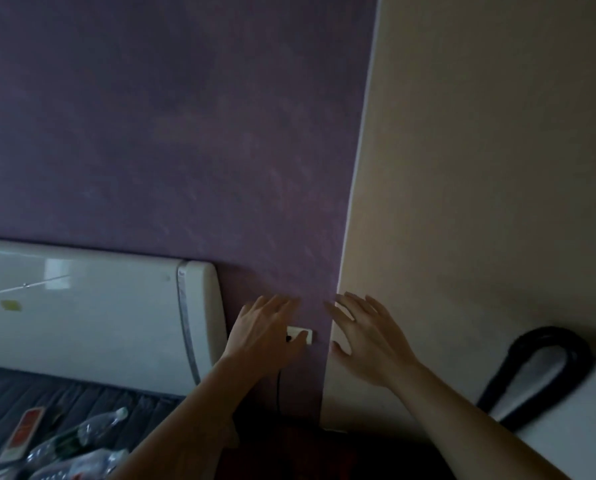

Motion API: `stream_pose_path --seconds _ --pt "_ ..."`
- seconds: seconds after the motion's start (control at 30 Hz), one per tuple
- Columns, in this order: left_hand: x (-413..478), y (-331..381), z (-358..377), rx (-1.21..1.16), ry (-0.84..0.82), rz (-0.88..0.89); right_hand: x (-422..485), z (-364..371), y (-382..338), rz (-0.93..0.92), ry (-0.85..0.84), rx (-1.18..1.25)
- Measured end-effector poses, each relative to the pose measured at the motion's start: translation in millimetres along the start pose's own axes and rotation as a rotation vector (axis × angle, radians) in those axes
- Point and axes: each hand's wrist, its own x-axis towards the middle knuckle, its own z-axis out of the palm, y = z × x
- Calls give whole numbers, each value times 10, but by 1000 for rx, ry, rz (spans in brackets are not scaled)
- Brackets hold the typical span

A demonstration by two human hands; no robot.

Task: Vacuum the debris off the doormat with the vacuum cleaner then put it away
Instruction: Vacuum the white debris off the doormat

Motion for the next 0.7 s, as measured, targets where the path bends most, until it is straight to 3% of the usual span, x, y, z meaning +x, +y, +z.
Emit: stream_pose_path --seconds 0.1,0.37,0.7 --pt "-267 235 -298 -38 77 76 -234 -400 -172 117 -41 81" --pt "-766 730 -313 -127 43 223 -1061 -780 -325 310 -50 96" --pt "-342 1558 36 -168 23 401 -1848 -883 327 489 -63 75"
